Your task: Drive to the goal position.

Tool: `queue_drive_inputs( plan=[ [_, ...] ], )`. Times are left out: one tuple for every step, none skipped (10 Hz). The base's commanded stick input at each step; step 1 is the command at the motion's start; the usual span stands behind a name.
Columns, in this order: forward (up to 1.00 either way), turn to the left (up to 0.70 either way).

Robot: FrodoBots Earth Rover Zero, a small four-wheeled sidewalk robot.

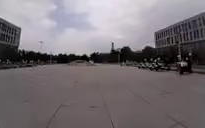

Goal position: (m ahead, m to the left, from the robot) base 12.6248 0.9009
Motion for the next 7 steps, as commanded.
queue_drive_inputs(
  plan=[
    [0.70,0.00],
    [0.70,0.00],
    [0.70,0.00],
    [0.70,0.00],
    [0.70,0.00],
    [0.70,0.00],
    [0.70,0.00]
  ],
)
